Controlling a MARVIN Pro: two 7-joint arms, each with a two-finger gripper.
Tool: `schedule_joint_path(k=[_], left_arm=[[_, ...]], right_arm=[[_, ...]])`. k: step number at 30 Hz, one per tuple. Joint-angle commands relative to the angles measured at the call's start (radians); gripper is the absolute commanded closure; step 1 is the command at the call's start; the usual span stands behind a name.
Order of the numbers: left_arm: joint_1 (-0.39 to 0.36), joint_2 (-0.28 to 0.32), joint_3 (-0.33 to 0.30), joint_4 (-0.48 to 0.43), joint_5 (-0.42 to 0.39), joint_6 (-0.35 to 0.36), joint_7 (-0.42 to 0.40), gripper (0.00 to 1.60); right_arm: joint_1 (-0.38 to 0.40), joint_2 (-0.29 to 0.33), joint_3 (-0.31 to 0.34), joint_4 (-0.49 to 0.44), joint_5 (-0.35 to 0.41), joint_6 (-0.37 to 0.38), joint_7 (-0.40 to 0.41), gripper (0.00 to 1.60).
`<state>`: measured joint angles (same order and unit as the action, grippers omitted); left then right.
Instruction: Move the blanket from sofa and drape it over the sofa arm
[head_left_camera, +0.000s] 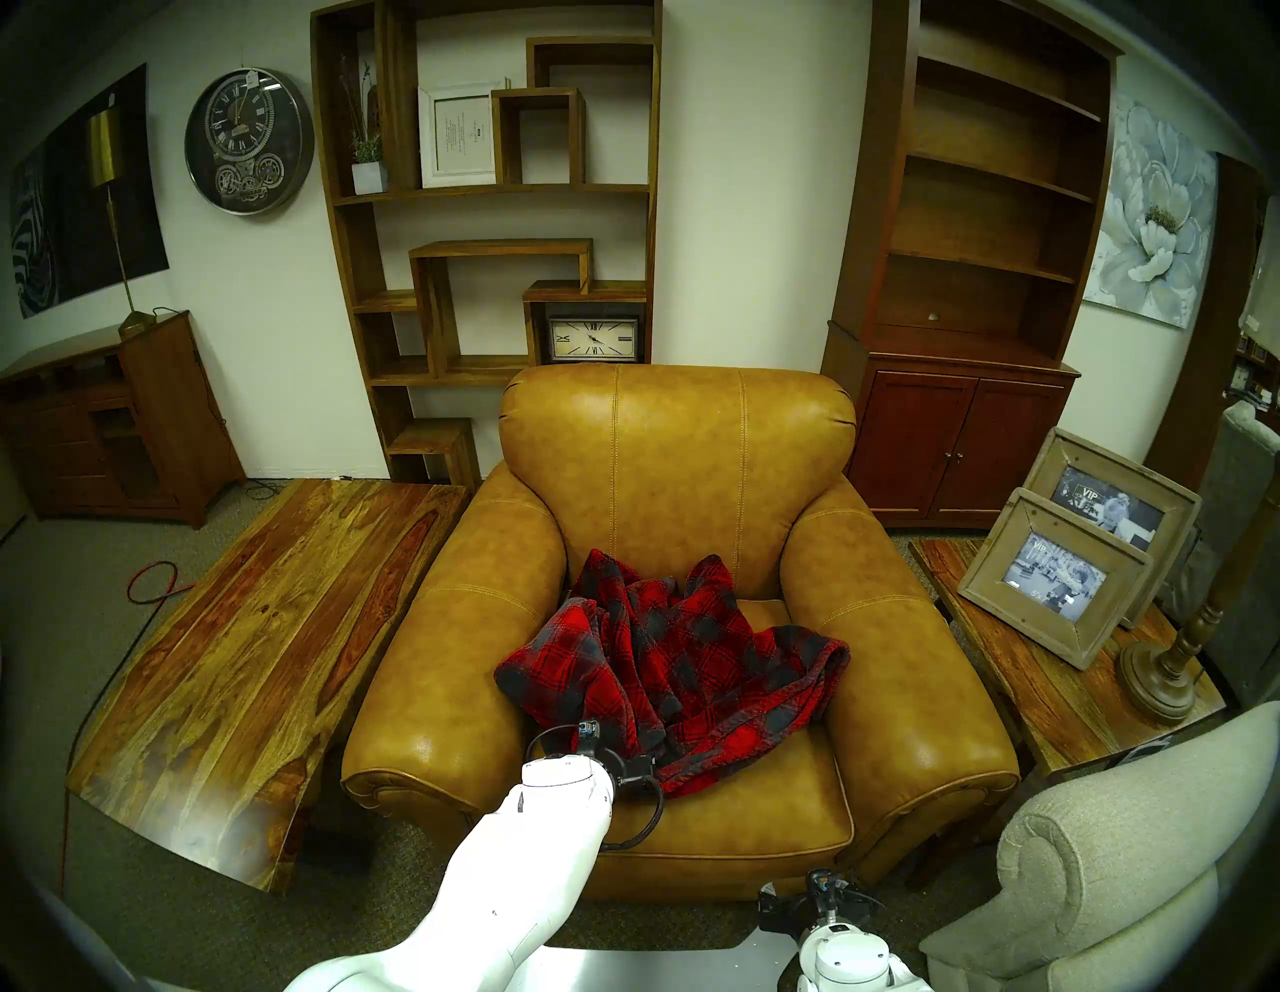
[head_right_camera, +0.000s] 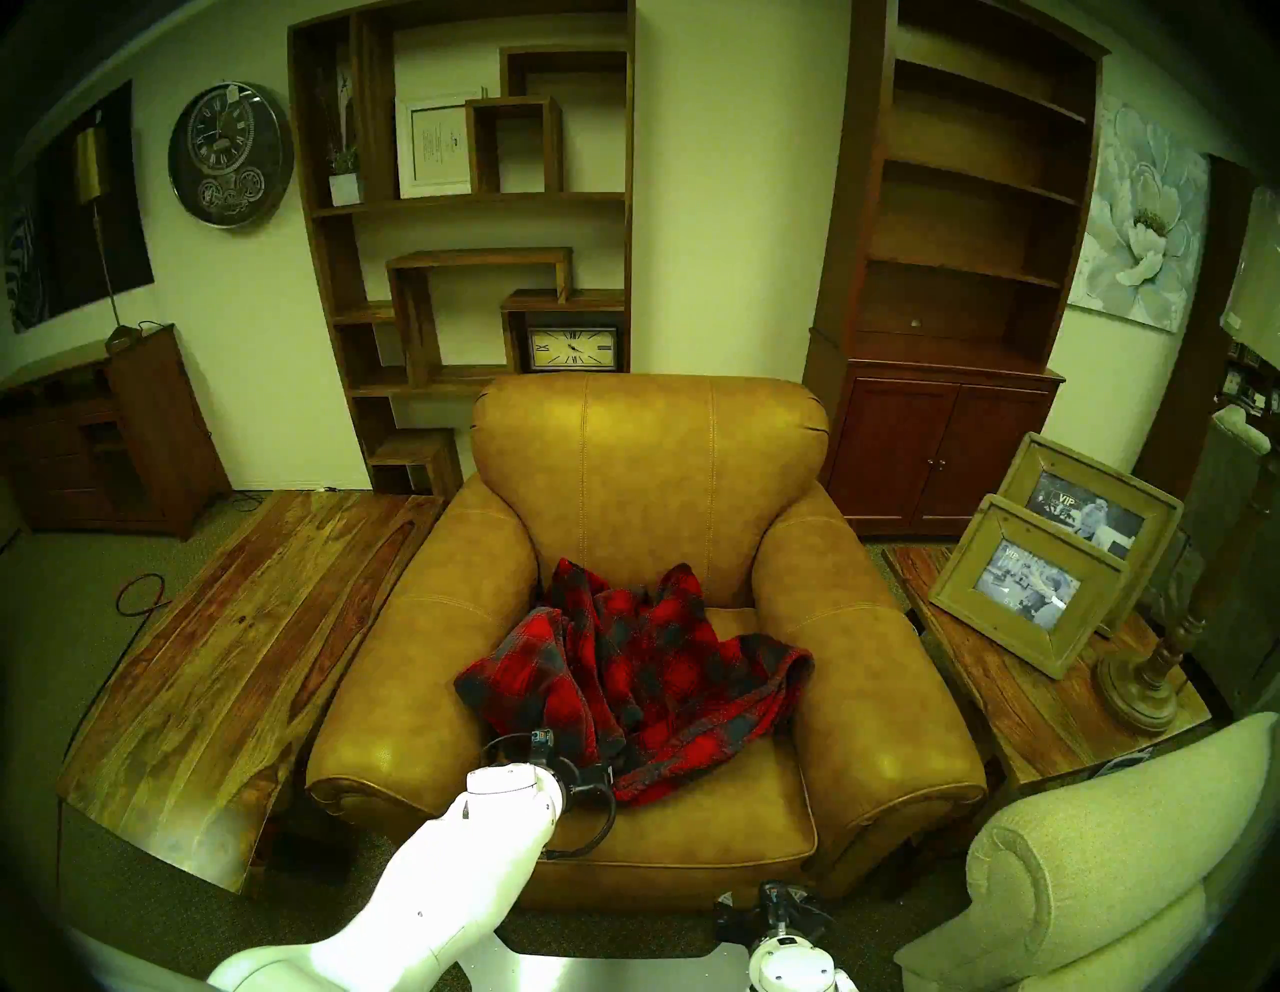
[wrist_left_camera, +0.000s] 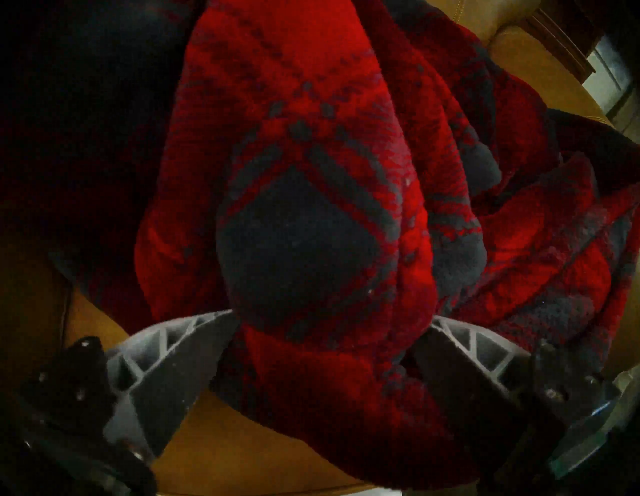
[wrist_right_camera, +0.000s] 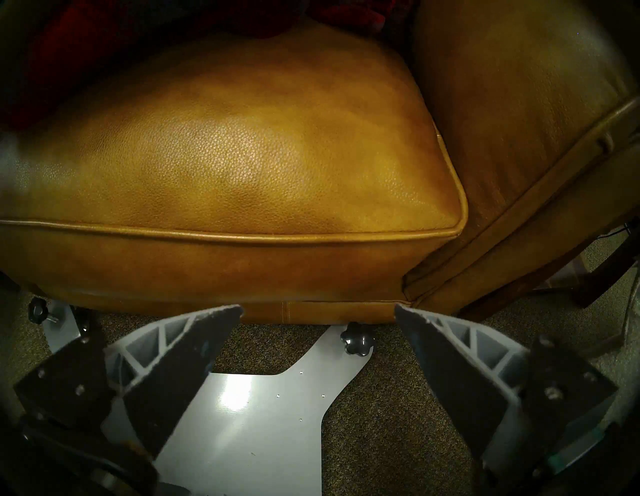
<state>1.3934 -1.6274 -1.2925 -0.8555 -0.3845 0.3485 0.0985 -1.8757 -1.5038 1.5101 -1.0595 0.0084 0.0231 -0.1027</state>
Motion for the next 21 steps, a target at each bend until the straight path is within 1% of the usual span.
schedule_joint_path(k=[1,2,3,4,5,6,8,10,11,14,18,19,20,21], left_arm=[[-0.099,-0.033,0.01,0.116,0.003,-0.059,-0.031,1.6],[-0.111,-0.027,0.013,0.139,0.005,-0.087,-0.051,1.6],[-0.111,-0.027,0.013,0.139,0.005,-0.087,-0.051,1.6],[-0.116,-0.021,0.011,0.152,0.001,-0.117,-0.078,1.6],[-0.109,-0.001,0.023,0.132,0.009,-0.132,-0.117,1.6],[-0.104,0.011,0.027,0.121,0.015,-0.154,-0.135,1.6],[-0.055,0.045,0.031,0.018,0.012,-0.18,-0.158,1.6],[-0.061,0.058,0.029,0.019,0.018,-0.205,-0.187,1.6],[-0.057,0.067,0.034,0.003,0.026,-0.23,-0.19,1.6],[-0.058,0.088,0.023,-0.031,0.028,-0.272,-0.201,1.6],[-0.062,0.116,0.03,-0.087,0.048,-0.287,-0.219,1.6],[-0.068,0.123,0.029,-0.083,0.05,-0.29,-0.225,1.6],[-0.058,0.136,0.03,-0.124,0.055,-0.292,-0.233,1.6],[-0.065,0.15,0.037,-0.111,0.069,-0.293,-0.238,1.6]], right_arm=[[0.001,0.0,-0.001,-0.011,-0.001,-0.005,0.0,0.0],[0.0,0.0,-0.001,-0.013,-0.001,-0.005,-0.001,0.0],[0.0,0.0,-0.001,-0.013,-0.001,-0.005,-0.001,0.0],[-0.001,0.0,-0.001,-0.014,-0.001,-0.006,-0.001,0.0],[-0.002,0.0,-0.001,-0.016,-0.001,-0.006,-0.001,0.0],[-0.003,0.001,-0.001,-0.018,-0.002,-0.007,-0.001,0.0],[-0.004,0.001,-0.001,-0.02,-0.002,-0.007,-0.001,0.0],[-0.003,0.001,-0.001,-0.017,-0.001,-0.006,-0.001,0.0],[-0.001,0.0,-0.001,-0.015,-0.001,-0.006,-0.001,0.0],[0.001,0.0,-0.001,-0.011,-0.001,-0.004,0.0,0.0],[0.002,0.0,-0.001,-0.008,0.0,-0.003,0.0,0.0],[0.002,0.0,-0.001,-0.008,0.0,-0.003,0.0,0.0],[0.003,0.0,-0.001,-0.007,0.0,-0.003,0.0,0.0],[0.003,0.0,-0.001,-0.007,0.0,-0.003,0.0,0.0]])
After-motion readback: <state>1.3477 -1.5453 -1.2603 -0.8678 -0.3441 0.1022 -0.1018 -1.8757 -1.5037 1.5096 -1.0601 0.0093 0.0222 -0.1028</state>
